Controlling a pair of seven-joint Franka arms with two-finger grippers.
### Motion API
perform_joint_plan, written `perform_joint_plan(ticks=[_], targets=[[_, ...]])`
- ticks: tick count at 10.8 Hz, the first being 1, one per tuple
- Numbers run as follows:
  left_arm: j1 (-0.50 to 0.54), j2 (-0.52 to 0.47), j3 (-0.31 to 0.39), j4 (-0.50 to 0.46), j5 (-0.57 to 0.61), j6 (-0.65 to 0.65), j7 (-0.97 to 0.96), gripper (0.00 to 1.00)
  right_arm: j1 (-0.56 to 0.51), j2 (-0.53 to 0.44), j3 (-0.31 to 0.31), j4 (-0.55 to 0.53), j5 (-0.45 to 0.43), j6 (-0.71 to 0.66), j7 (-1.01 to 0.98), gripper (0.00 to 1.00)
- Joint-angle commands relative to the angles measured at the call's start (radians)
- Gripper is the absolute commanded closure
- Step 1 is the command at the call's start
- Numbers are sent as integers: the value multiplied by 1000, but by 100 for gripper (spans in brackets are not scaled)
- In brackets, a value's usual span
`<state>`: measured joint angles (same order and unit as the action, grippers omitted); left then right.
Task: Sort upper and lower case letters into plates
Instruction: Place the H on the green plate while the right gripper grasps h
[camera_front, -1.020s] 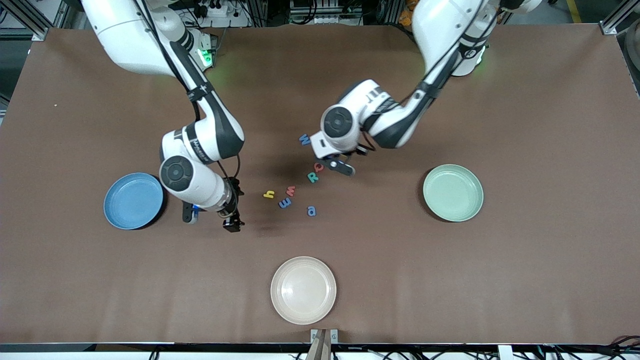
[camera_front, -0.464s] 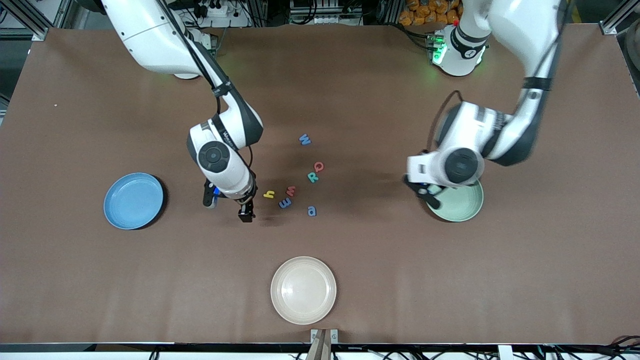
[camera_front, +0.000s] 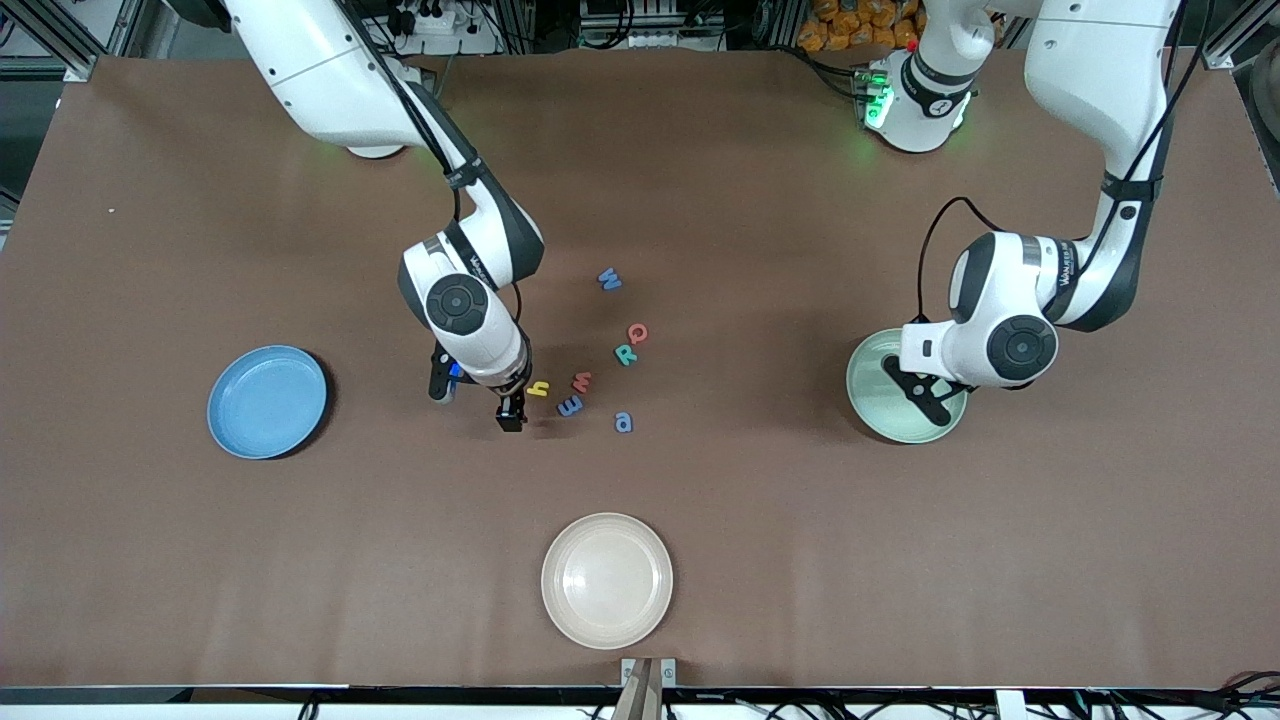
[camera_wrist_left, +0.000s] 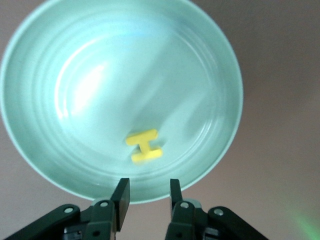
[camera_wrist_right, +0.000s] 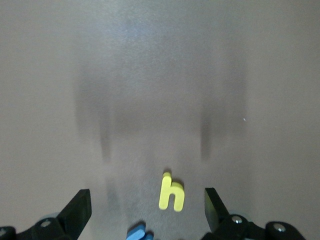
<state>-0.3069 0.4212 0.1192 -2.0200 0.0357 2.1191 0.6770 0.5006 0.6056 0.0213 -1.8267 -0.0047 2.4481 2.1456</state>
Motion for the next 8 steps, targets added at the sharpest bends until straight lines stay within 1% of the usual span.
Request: perform_joint_plan(ticks=[1, 2, 3, 4, 6, 7, 8], targets=[[-9, -32, 11, -46, -77, 29, 21, 0, -7, 23, 0, 1, 2, 42, 65, 0], [-12, -27, 13, -39, -126, 27, 15, 0, 6, 34, 0, 6, 23, 48, 72, 0], [-23, -22, 11, -28, -144, 27, -9, 0, 18, 49, 0, 6, 25, 60, 74, 0], [-40, -16, 5, 1, -152, 27, -75, 0, 50, 66, -1, 6, 23, 72, 76, 0], [-107, -6, -1, 84, -154, 24, -288, 0, 55, 82, -1, 14, 23, 89, 82, 0], [-138, 4, -13, 122, -177, 1, -412, 0, 55, 82, -1, 14, 23, 88, 82, 0], [-159, 16, -24, 154, -225, -22, -544, 0, 56, 82, -1, 12, 22, 88, 82, 0]])
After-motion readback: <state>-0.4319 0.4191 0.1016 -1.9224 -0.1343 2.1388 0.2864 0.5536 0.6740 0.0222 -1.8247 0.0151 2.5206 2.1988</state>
